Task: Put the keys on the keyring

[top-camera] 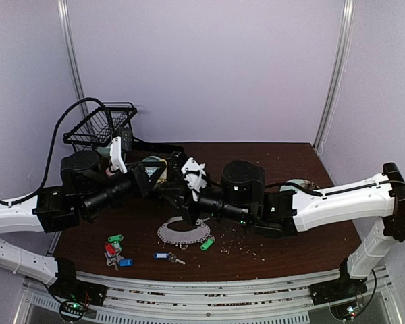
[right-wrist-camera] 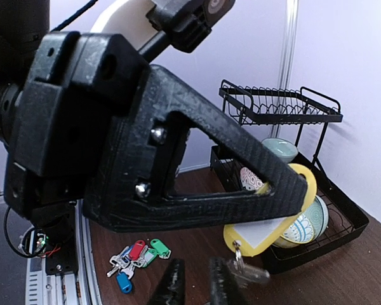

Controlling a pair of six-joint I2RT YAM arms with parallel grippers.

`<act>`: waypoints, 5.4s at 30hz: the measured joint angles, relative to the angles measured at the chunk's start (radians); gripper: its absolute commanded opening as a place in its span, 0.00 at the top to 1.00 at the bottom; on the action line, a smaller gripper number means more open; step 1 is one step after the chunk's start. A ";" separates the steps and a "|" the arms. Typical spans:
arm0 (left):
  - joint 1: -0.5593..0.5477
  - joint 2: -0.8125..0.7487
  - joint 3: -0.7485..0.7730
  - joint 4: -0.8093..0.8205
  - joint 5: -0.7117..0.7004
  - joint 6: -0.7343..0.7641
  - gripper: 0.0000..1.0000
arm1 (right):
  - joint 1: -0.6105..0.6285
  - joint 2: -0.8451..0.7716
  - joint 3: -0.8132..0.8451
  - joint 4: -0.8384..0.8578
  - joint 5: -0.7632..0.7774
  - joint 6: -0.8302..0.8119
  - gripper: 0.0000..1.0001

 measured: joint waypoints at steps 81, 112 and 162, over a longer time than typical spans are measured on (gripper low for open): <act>-0.003 -0.201 -0.108 -0.129 -0.270 0.020 0.37 | -0.079 -0.185 -0.039 -0.214 -0.061 -0.003 1.00; 0.084 0.667 0.118 -0.391 0.365 0.632 0.47 | -0.305 -0.460 -0.415 -0.564 -0.028 0.169 1.00; 0.165 0.782 0.297 -0.408 0.581 1.170 0.82 | -0.318 -0.451 -0.435 -0.554 -0.106 0.152 1.00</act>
